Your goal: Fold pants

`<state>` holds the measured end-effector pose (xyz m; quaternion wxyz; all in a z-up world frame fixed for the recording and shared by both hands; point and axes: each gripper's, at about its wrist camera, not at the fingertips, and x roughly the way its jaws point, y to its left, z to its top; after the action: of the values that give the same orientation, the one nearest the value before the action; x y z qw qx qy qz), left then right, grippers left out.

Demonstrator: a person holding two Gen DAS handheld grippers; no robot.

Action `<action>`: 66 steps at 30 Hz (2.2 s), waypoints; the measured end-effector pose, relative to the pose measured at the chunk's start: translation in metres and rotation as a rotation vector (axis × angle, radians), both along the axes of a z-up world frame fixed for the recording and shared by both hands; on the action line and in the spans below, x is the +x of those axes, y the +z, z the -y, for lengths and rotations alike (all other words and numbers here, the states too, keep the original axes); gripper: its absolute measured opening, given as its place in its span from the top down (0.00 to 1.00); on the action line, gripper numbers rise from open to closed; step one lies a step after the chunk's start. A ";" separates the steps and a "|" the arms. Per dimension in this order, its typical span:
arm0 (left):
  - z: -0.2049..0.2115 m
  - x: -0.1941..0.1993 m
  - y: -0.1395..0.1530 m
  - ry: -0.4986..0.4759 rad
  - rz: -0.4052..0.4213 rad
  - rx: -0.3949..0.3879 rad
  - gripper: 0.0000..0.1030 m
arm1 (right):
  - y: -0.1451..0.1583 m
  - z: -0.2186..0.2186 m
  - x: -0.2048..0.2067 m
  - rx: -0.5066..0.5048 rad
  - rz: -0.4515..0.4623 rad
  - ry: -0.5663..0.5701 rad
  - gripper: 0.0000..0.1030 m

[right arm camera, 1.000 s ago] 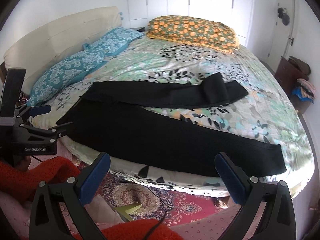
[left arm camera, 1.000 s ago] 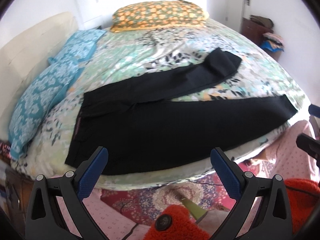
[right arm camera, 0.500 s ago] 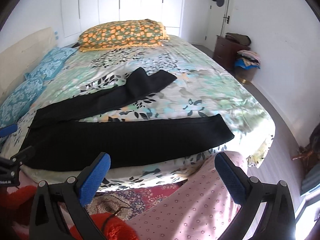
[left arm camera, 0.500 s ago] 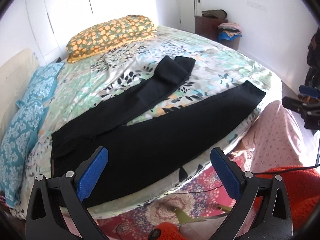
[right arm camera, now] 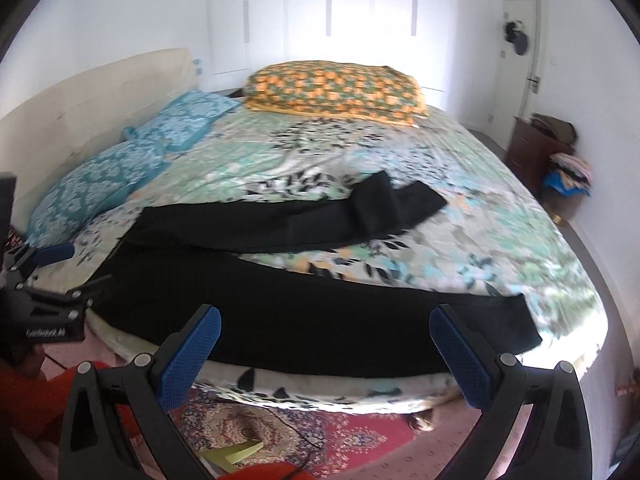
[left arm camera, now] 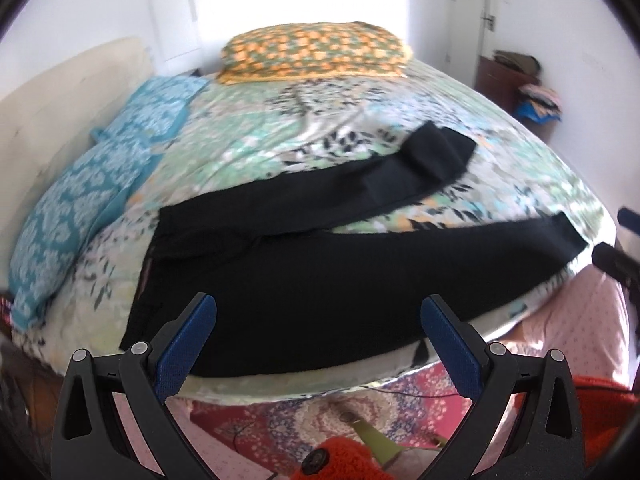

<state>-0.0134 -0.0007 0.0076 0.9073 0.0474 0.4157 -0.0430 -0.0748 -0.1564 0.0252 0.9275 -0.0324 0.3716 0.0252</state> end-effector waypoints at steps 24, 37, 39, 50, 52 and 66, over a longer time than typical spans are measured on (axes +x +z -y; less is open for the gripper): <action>-0.049 -0.004 -0.001 0.184 0.012 -0.023 0.01 | -0.007 -0.052 0.020 0.028 0.001 0.222 0.00; -0.050 -0.004 -0.006 0.191 -0.012 -0.019 0.01 | -0.011 -0.057 0.018 0.031 -0.017 0.246 0.00; -0.050 -0.004 -0.006 0.190 -0.013 -0.019 0.01 | -0.012 -0.058 0.018 0.031 -0.021 0.250 0.00; -0.045 -0.005 -0.005 0.171 -0.012 -0.013 0.01 | -0.016 -0.060 0.014 0.032 -0.030 0.269 0.00; -0.044 -0.005 -0.005 0.165 -0.012 -0.012 0.01 | -0.017 -0.059 0.014 0.036 -0.027 0.270 0.00; -0.009 0.071 0.027 0.081 0.126 -0.021 0.01 | -0.032 0.051 0.122 0.267 -0.155 0.103 0.00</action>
<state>0.0573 0.0085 0.0342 0.9331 0.0237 0.3588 -0.0077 0.0468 -0.2075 -0.0069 0.8896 0.0740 0.4331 0.1244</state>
